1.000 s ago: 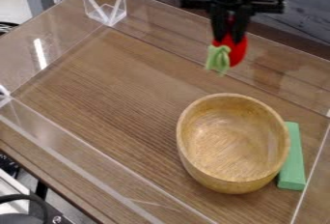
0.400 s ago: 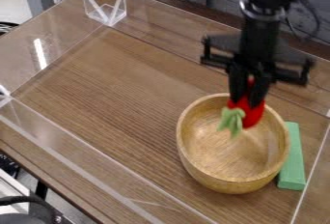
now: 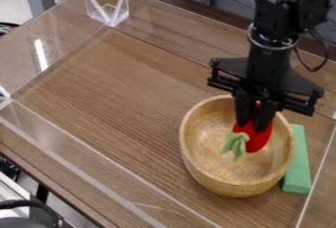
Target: Move the red fruit to the right
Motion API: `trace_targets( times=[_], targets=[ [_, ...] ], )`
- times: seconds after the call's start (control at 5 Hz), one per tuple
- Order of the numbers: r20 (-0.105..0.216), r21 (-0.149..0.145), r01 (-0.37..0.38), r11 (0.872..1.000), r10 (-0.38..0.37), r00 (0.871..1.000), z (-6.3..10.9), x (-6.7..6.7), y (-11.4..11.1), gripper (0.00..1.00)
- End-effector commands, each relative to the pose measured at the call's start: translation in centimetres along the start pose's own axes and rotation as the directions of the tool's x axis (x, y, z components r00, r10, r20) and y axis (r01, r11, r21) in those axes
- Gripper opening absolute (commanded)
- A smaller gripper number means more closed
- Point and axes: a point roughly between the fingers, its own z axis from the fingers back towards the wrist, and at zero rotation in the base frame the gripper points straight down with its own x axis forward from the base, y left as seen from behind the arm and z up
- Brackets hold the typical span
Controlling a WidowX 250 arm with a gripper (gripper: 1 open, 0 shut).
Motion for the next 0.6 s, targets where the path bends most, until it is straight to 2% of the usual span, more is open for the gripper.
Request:
trace_targets(
  times=[0.0,0.2,0.4],
  targets=[
    [0.009,-0.011,0.046,0.999,-0.046,0.999,0.44,0.48,0.01,1.00],
    [0.000,-0.012,0.079,0.997,-0.079,0.997,0.36,0.68,0.27,1.00],
    [-0.003,-0.011,0.110,0.994,-0.110,0.994,1.16,0.08,0.43,1.00]
  ],
)
